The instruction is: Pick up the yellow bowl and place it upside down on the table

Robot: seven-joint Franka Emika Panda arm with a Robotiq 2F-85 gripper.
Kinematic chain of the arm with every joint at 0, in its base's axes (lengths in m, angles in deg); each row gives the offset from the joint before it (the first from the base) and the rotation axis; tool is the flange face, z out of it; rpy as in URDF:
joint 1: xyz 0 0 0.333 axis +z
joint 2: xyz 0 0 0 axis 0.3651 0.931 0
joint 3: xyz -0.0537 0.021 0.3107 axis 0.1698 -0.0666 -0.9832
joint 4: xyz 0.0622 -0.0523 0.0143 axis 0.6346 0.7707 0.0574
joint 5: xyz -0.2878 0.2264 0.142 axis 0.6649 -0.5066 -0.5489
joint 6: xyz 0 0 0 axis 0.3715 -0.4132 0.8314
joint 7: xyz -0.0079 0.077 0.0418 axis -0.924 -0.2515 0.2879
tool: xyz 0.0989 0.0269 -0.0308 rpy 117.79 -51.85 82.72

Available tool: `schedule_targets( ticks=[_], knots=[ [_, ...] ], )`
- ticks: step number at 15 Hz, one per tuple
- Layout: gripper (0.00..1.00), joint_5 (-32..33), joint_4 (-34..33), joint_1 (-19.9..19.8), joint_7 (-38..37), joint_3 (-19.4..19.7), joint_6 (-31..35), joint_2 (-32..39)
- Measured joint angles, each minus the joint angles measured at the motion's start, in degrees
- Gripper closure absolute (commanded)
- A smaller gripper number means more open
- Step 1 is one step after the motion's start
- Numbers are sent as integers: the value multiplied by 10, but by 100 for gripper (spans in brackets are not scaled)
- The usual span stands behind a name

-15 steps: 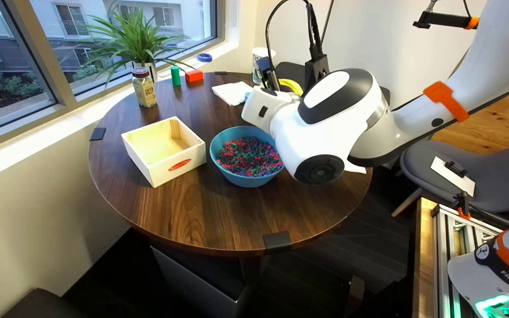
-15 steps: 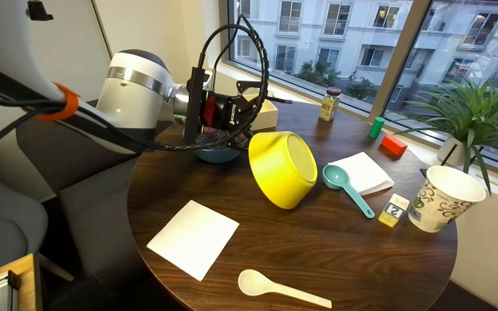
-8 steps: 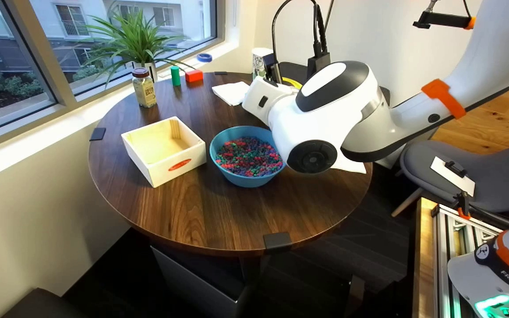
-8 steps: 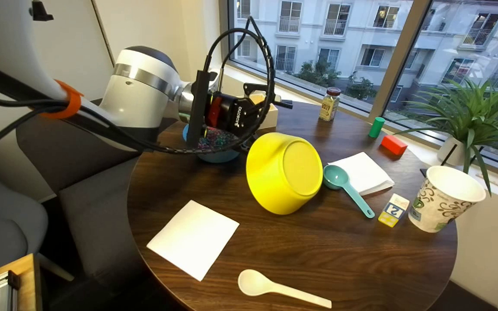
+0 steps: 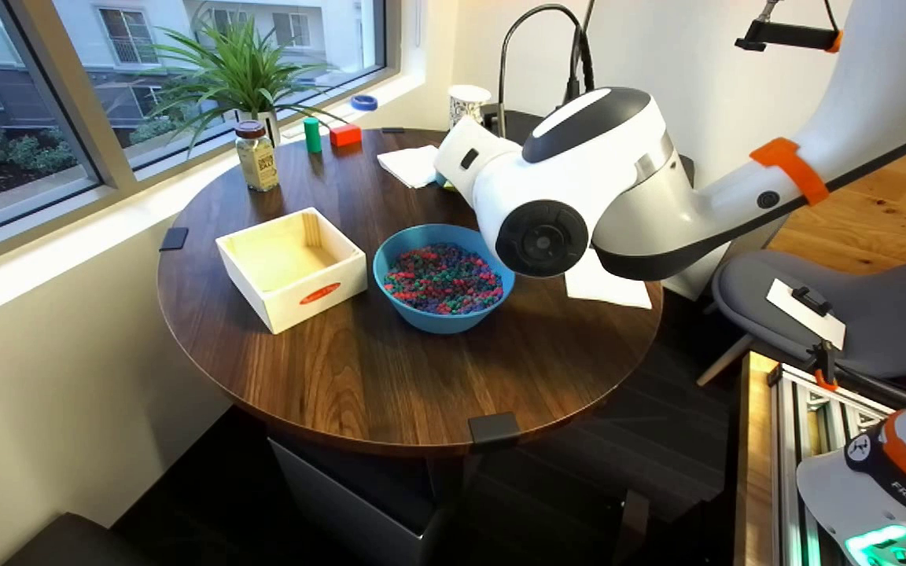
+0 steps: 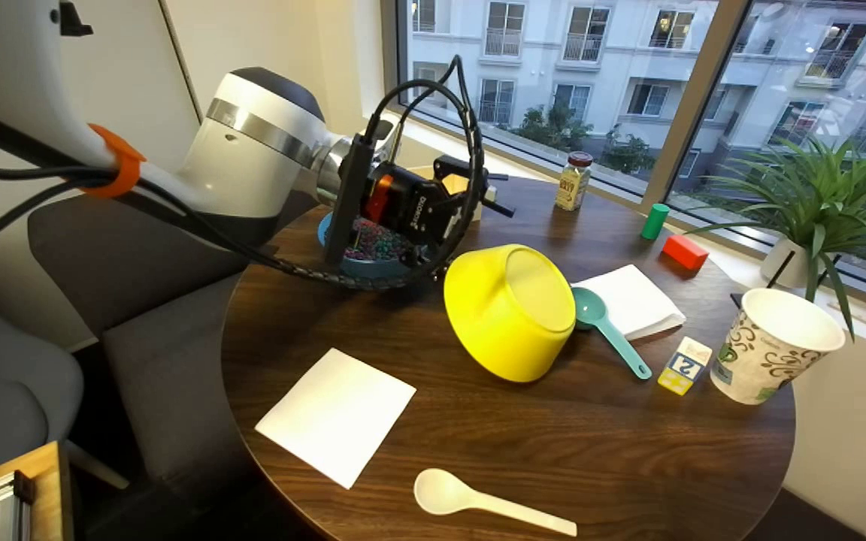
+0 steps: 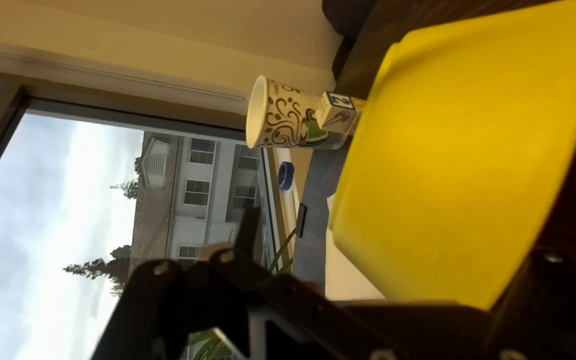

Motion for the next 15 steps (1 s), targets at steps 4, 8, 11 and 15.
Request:
schedule_targets(
  ticks=[4, 8, 11, 15],
  knots=[
    [0, -79, -15, -10, -14, 5, 34, 0],
    [0, -158, -27, -17, -24, 14, 69, 0],
    [0, -212, -37, -22, -35, 23, 92, 0],
    [0, -291, -48, -29, -38, 36, 125, 0]
  ],
)
